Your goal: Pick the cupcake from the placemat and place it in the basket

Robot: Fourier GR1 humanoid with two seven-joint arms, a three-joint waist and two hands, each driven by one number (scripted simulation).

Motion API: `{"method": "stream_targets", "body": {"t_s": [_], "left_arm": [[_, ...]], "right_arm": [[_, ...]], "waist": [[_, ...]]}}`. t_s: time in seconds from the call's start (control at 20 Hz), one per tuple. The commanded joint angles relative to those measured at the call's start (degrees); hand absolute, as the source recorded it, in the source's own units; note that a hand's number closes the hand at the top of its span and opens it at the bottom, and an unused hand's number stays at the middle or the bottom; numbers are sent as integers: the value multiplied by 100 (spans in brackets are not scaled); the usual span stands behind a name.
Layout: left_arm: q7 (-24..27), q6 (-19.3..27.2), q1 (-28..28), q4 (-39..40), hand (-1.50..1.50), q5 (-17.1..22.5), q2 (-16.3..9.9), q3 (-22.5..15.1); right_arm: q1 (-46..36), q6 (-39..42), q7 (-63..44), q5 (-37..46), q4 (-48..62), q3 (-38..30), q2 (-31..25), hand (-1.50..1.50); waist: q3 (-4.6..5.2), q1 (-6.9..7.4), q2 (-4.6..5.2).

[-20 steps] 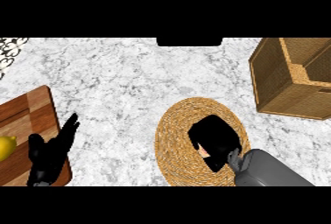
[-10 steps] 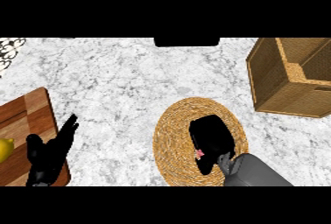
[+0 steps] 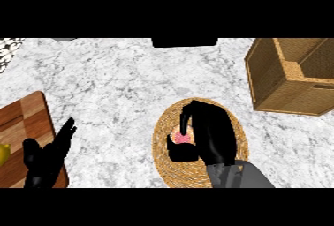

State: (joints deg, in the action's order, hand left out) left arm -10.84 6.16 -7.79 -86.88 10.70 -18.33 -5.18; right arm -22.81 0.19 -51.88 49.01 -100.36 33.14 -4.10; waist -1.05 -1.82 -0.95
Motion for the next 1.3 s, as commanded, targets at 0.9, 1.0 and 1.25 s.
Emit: {"method": "stream_targets", "body": {"t_s": [0.9,1.0,1.25], "left_arm": [[-343,-94,-207,470,0,-67,203,-110],[-634,-125,17,422,0,-44,53,-22],[-323,-209,-28,576,0,-130,52,27]], "right_arm": [[-2725,1079,-1465,-146,-1312,-3790,-551,150],[-3000,1320,-1348,-483,-1064,-4153,-863,150],[-3073,1493,-871,-828,-397,-4668,-1462,150]], "waist": [[114,168,97],[111,145,94],[112,162,104]]}}
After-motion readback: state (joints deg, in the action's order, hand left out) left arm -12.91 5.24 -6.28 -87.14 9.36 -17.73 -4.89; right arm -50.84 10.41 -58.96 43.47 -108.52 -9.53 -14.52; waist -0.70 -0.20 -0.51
